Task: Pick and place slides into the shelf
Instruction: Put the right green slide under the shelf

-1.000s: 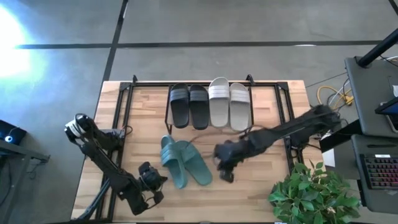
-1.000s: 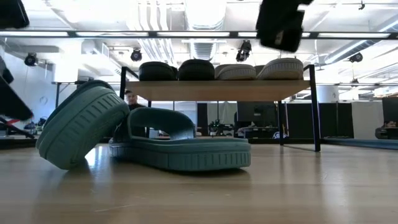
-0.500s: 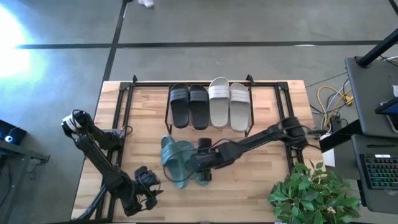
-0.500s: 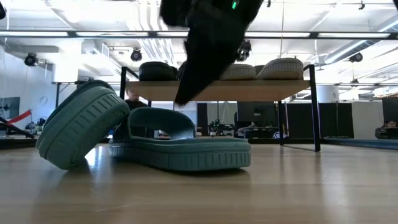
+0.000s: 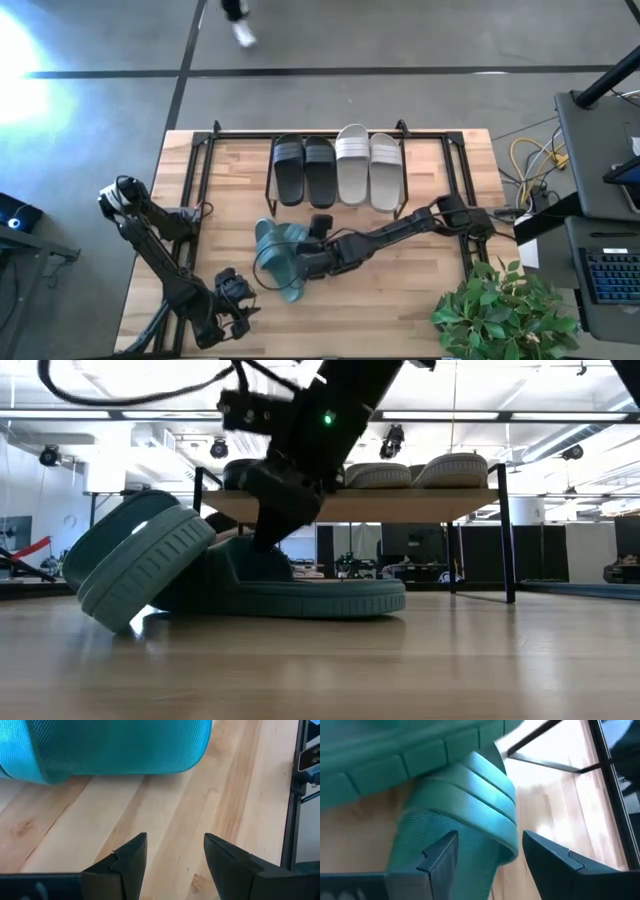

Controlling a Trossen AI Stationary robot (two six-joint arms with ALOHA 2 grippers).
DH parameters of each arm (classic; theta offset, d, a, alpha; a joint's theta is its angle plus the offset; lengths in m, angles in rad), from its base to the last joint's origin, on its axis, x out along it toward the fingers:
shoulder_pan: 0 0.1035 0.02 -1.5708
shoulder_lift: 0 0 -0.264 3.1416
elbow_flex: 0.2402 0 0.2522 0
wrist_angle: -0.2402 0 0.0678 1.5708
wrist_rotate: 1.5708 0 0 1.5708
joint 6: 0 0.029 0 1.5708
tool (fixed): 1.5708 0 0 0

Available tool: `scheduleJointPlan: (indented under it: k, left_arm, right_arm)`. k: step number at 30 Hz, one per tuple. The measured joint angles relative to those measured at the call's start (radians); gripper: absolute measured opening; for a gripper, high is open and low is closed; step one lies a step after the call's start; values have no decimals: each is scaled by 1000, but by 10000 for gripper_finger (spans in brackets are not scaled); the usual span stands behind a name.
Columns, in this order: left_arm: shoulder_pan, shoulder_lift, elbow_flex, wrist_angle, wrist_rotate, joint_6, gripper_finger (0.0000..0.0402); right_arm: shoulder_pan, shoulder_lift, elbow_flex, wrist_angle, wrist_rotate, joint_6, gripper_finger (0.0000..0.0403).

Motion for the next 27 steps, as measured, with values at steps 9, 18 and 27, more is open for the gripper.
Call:
scheduleJointPlan:
  k: [9,18,27]
  left_arm:
    - [-1,0,-5,-2,-1,0,182]
    - [0,-1,-5,-16,-2,-2,182]
    - [1,-1,-5,-16,-1,-30,182]
  right_arm:
    - [-31,26,-7,30,-45,-209,215]
    - [-48,62,-13,158,-36,-511,214]
    - [-72,62,-13,224,-40,-511,135]
